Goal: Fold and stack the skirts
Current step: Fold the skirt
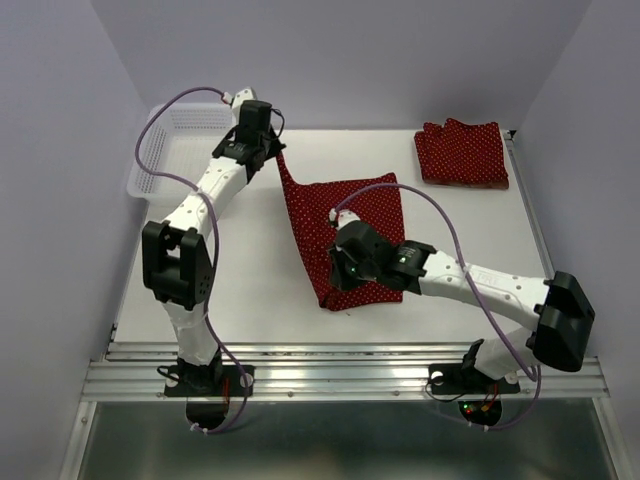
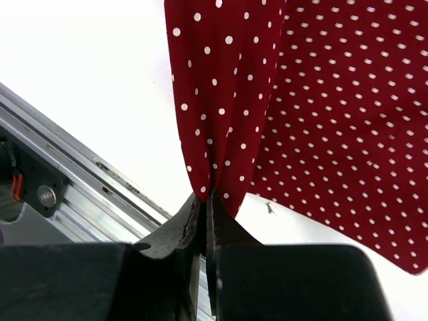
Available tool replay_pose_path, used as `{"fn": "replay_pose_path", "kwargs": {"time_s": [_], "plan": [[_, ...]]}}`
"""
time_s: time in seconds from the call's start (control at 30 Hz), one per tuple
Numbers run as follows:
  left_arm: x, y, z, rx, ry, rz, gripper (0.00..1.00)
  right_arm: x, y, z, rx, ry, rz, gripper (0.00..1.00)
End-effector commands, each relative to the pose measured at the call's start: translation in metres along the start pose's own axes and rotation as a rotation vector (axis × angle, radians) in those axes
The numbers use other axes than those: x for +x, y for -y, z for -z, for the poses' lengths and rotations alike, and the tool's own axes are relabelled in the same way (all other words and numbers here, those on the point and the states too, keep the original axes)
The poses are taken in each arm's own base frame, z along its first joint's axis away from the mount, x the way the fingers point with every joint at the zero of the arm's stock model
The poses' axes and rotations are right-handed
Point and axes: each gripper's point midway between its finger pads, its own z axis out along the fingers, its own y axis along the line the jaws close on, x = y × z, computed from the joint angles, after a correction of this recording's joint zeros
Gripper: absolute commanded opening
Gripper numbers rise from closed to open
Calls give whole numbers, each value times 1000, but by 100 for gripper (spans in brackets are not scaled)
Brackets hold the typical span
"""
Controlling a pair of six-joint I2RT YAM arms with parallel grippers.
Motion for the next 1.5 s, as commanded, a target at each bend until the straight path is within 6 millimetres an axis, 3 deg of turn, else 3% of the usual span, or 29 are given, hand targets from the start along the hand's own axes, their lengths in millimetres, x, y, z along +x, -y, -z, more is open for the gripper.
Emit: {"fn": "replay_pose_path", "kwargs": {"time_s": [0.0,0.03,0.1,0.17,0.2,0.23,0.3,0.33,0.4,0.67,0.83,1.23,1.47], "plan": [[-20,48,3,48,73,-18,0,-10,8,22,-34,50,-89,1],[-22,61,-2,67,78,-16,0,-8,20,22,-17,47,-114,1],[-6,76,-14,78,48,-31,0,-10,28,29,-11,66,-147,1],[-11,99,-13,121,57,-22,0,-6,42,31,9,66,-181,1],[-1,103,-22,118,37,-29,0,-9,43,36,5,82,-199,1],[-9,115,-19,147,54,-21,0,-5,51,36,24,78,-214,1],[4,128,-27,166,36,-33,0,-5,56,42,38,88,-243,1],[-2,139,-24,191,49,-28,0,-3,58,42,47,88,-249,0],[10,153,-29,214,35,-37,0,2,73,43,79,82,-292,1],[25,202,-25,339,40,-25,0,11,108,54,174,81,-402,1],[40,230,-23,408,42,-34,0,22,118,58,182,59,-441,1],[104,256,-46,480,-40,-40,0,41,132,53,192,9,-499,1],[132,257,-64,492,-84,-17,0,53,152,47,253,-16,-513,1]]}}
